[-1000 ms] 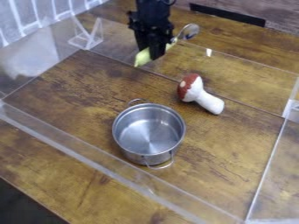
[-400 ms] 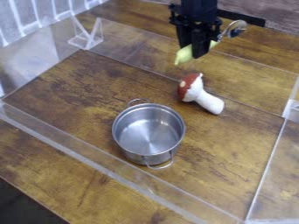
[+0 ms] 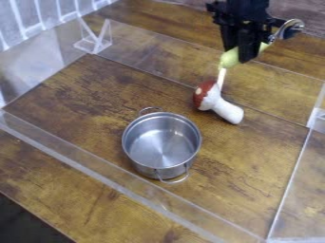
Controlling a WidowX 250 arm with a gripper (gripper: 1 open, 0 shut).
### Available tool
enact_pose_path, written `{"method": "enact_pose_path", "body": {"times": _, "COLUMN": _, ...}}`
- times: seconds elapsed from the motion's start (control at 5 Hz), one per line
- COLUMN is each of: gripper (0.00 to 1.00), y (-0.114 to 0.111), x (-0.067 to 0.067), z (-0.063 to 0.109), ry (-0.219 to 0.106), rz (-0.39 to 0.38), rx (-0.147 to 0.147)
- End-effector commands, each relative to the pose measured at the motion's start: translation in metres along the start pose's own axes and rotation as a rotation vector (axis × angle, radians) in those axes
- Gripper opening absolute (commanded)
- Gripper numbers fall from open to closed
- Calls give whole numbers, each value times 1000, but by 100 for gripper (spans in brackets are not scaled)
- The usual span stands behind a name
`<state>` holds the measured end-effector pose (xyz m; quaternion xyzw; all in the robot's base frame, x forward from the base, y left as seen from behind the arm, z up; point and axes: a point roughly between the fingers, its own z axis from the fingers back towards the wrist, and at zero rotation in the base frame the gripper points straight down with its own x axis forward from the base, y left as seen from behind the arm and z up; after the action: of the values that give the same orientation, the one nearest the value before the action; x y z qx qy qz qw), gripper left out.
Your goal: Move the green spoon to the right
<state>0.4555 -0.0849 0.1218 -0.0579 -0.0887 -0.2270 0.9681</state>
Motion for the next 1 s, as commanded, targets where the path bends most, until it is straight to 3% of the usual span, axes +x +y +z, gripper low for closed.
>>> {"method": "enact_pose_path", "body": {"times": 0.0, "gripper": 0, "y": -19, "x": 22, "z": 35, "ry": -100, "rz": -53, "rx": 2}}
{"method": "enact_pose_path", "body": {"times": 0.4, "gripper": 0, "y": -42, "x": 28, "z": 1, "ry": -63, "rz": -84, "rx": -70}}
{"method": "enact_pose_path", "body": {"times": 0.6, "gripper": 100, "y": -46, "x": 28, "z": -4, "ry": -57, "rz": -85, "rx": -83}}
{"method": "enact_pose_path", "body": {"times": 0.8, "gripper": 100, "y": -44, "x": 24, "z": 1, "ry": -46, "rz": -74, "rx": -85}}
